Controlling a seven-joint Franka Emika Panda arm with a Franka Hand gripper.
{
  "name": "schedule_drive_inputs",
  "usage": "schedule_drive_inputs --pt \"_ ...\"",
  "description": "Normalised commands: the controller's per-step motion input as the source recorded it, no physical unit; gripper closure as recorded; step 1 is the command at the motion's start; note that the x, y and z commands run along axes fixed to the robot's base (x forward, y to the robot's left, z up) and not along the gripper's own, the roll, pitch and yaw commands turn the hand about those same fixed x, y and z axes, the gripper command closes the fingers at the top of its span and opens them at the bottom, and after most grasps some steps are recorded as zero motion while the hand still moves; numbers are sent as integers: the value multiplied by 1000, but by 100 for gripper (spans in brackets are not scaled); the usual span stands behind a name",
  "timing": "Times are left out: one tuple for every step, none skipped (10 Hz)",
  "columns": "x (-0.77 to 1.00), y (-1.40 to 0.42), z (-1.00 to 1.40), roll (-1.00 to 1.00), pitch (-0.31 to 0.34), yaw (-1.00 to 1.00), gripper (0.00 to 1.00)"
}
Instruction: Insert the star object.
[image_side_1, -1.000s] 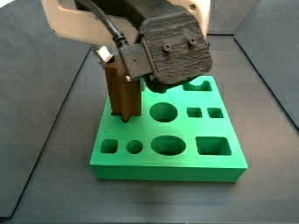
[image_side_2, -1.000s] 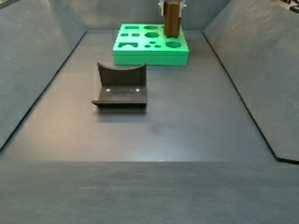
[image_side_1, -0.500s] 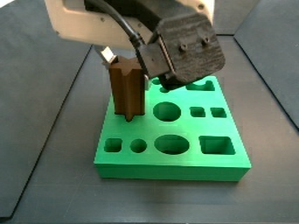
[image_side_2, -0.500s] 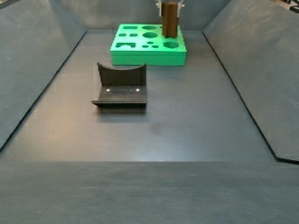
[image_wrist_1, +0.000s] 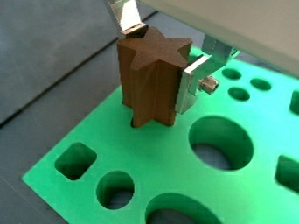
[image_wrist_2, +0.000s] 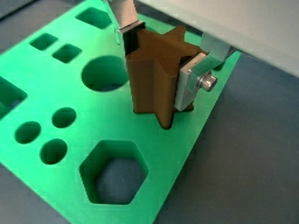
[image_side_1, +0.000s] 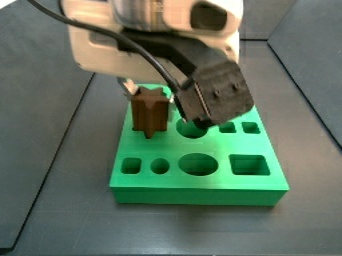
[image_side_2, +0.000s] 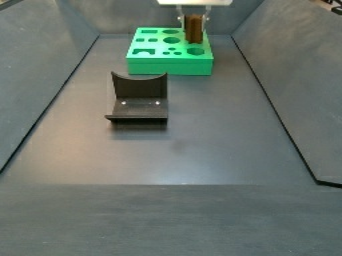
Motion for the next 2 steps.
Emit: schedule_drive_inputs --pt "274 129 -603 -243 -30 -129 100" --pt "0 -134 0 97 14 31 100"
